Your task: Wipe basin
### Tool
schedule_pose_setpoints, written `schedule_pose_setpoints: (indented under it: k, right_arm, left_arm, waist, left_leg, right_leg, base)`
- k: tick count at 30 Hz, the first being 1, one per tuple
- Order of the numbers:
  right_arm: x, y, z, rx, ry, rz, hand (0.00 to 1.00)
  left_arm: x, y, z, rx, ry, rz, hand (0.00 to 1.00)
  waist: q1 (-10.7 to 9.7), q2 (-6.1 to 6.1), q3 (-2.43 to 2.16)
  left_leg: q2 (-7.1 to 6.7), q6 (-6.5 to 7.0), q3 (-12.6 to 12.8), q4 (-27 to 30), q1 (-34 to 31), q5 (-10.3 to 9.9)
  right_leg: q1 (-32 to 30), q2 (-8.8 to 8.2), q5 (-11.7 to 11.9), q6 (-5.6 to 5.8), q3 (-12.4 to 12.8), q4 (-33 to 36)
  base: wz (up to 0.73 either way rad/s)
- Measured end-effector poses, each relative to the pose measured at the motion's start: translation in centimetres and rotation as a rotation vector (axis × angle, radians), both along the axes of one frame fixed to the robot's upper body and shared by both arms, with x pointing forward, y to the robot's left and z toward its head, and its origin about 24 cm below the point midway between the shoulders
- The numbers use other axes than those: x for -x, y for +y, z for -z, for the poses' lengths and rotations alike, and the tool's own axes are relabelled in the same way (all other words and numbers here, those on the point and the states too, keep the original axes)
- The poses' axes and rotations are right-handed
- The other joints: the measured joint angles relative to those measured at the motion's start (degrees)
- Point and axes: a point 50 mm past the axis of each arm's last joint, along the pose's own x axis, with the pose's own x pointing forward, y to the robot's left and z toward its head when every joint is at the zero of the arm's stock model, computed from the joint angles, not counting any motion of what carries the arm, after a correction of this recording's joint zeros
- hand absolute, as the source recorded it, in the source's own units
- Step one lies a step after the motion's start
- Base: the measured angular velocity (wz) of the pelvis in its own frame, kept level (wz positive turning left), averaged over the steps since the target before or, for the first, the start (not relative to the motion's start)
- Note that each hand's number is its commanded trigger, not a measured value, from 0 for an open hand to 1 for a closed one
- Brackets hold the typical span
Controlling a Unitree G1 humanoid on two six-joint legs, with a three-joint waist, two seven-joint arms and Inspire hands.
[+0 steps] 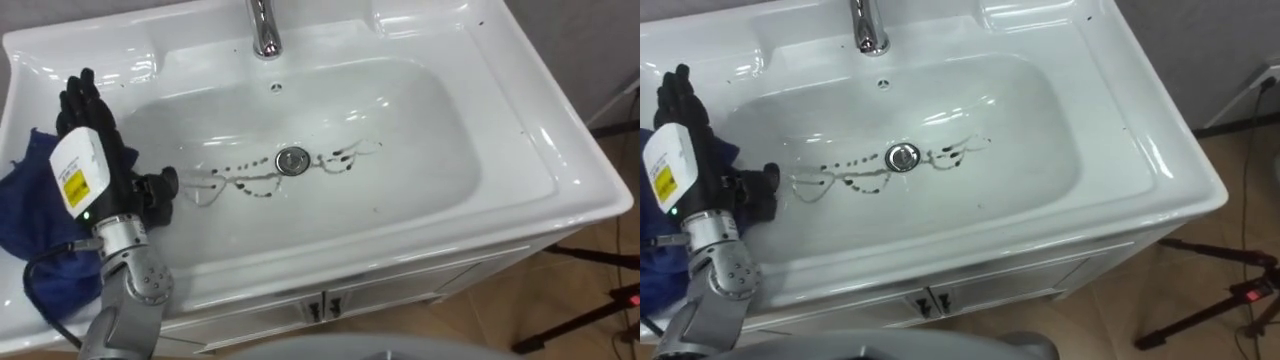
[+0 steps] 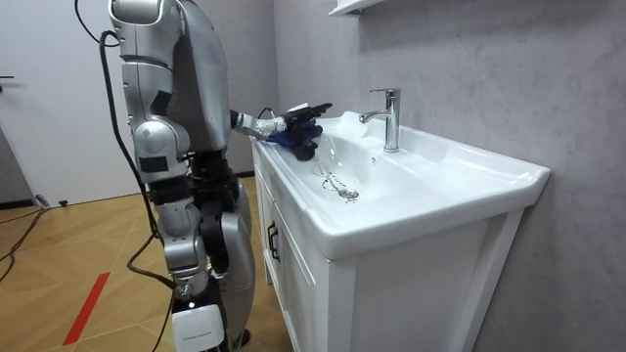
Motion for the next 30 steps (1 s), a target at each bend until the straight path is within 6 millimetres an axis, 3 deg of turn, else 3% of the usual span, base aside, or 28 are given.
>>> schedule_pose_setpoints:
  k: [3, 14, 20, 30]
  right_arm:
    - [0.1, 0.0, 0.0, -0.001, 0.011, 0.003, 0.0]
    - [1.3, 0.0, 0.0, 0.003, 0.068, 0.013, 0.0]
    - [1.2, -0.1, -0.1, 0.006, 0.07, -0.008, 0.0]
    - [1.2, -0.1, -0.1, 0.004, 0.074, -0.015, 0.0]
  left_arm:
    - [0.2, 0.4, -0.1, -0.02, -0.013, -0.027, 0.0]
    - [0.4, 0.8, -0.6, -0.143, -0.044, -0.063, 0.0]
    - [0.7, 0.7, -0.9, -0.192, -0.047, -0.06, 0.0]
    - [1.7, 1.1, -0.4, -0.218, -0.001, -0.077, 0.0]
  waist:
    - [0.0, -0.14, 0.04]
    - [2.5, -0.13, -0.79]
    - [2.9, -0.5, -1.0]
    - [3.0, -0.28, -0.91]
  left_leg:
    - [-0.02, 0.0, 0.1, 0.0, -0.1, 0.0]
    - [0.0, -0.01, -0.1, -0.2, -0.2, 0.0]
    - [0.0, -0.01, -0.7, -0.2, -0.4, 0.0]
    - [-0.02, -0.01, -1.0, -0.2, -0.2, 0.0]
  right_leg:
    - [-0.2, -0.01, 0.0, 0.01, 0.1, 0.2]
    - [-0.1, 0.03, 0.0, 0.0, -0.1, 0.3]
    - [-0.1, -0.05, 0.0, 0.01, -1.1, 0.3]
    - [0.4, -0.1, 0.0, 0.0, -1.6, 0.2]
  base:
    - [0.0]
    - [0.01]
    - [0.04]
    - [0.02]
